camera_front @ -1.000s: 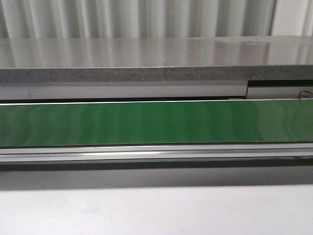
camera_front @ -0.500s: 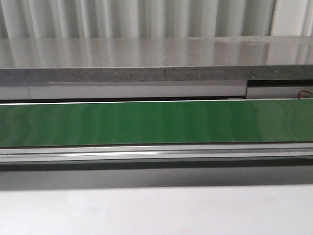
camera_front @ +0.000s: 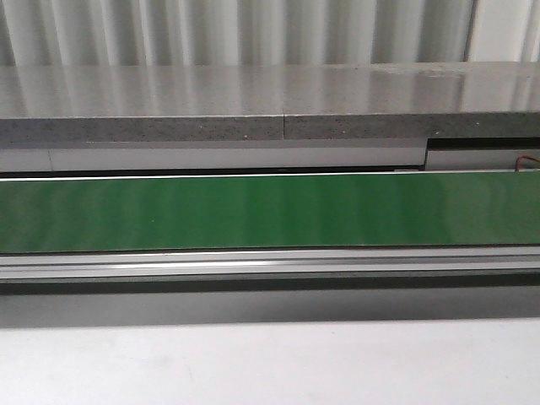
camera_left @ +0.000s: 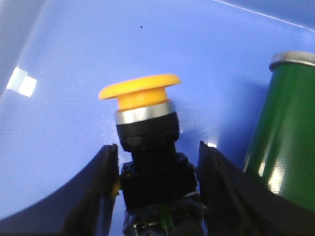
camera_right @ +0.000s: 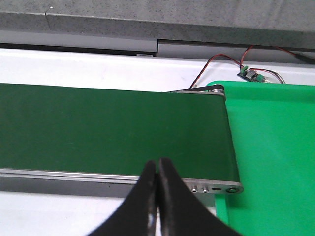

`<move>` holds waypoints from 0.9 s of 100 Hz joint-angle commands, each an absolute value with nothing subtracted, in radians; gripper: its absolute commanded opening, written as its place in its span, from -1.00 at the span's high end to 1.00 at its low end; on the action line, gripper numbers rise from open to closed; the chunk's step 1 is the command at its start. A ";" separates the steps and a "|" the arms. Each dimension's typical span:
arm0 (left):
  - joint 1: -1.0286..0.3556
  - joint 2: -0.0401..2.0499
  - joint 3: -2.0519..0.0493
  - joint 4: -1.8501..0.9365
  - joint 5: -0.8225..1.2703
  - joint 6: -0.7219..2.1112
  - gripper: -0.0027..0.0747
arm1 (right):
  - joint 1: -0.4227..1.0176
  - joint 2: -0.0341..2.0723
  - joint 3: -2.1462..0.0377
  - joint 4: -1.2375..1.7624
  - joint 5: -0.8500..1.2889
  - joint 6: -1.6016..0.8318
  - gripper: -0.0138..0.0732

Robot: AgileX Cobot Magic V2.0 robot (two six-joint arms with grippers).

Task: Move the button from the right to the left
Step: 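Lower the held button into the blue tray with the left gripper, then open the left gripper and raise it away from the button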

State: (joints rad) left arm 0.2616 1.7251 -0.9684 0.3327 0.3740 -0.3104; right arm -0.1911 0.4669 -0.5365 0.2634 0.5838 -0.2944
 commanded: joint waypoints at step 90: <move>0.283 1.692 -0.997 0.311 0.320 -0.311 -0.29 | -0.191 0.469 -0.560 0.278 0.512 -0.304 0.84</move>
